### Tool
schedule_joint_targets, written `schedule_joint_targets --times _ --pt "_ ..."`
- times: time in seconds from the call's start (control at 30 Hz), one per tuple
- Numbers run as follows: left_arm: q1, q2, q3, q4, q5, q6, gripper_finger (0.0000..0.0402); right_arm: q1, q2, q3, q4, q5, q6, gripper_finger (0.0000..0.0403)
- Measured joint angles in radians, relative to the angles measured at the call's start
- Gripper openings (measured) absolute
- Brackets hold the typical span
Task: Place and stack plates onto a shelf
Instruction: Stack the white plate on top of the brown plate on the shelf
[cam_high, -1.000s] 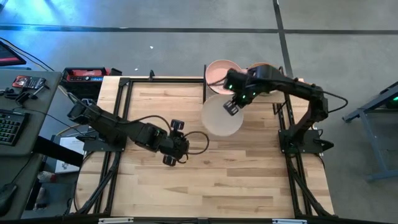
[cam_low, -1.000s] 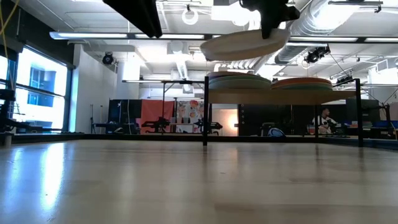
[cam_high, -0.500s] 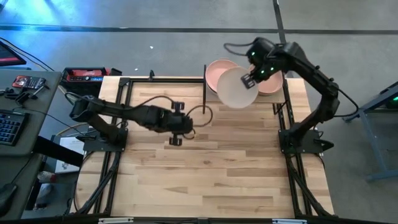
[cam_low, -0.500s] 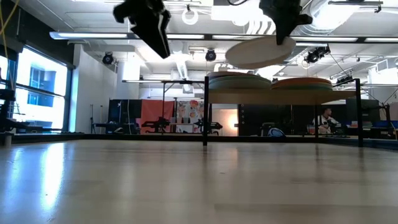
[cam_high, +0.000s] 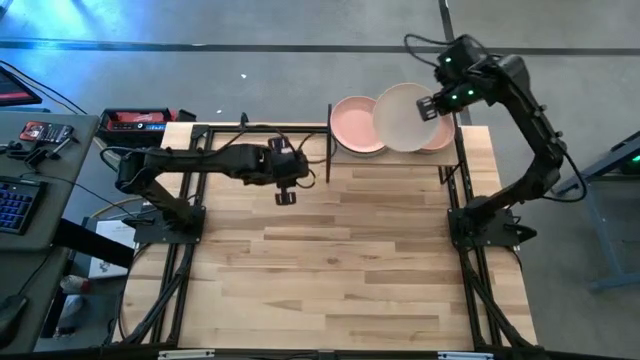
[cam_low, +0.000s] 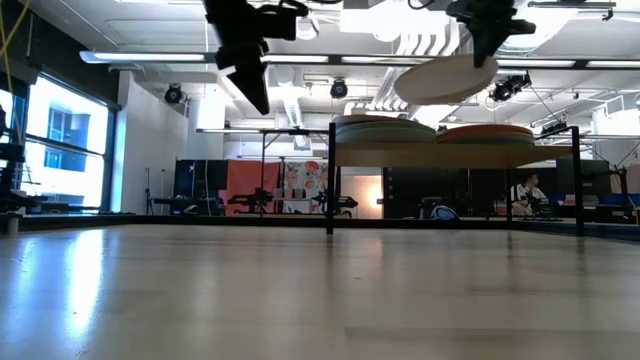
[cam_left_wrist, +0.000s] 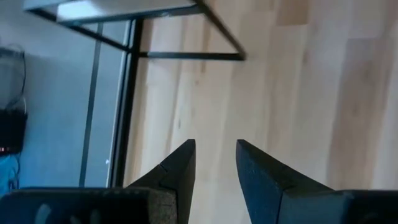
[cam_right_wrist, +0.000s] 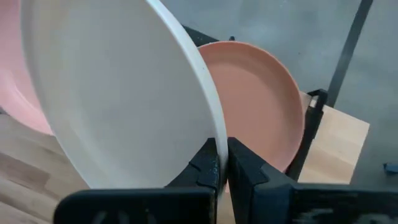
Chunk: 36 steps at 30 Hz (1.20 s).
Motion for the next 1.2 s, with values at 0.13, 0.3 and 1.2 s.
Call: schedule_joint_targets --times 0.13,0.3,1.2 --pt "0.044 0.0 0.0 0.0 0.0 -0.002 0.0106 -0.058 -0.028 0.0 0.0 -0.013 -0.015 0.0" --pt "0.089 0.0 0.0 0.0 0.0 -0.002 0.0106 -0.085 -0.077 0.0 0.0 -0.015 0.014 0.0" --pt "0.227 0.0 0.0 0.0 0.014 0.078 0.0106 0.032 -0.61 -0.789 0.508 0.267 0.8 0.0"
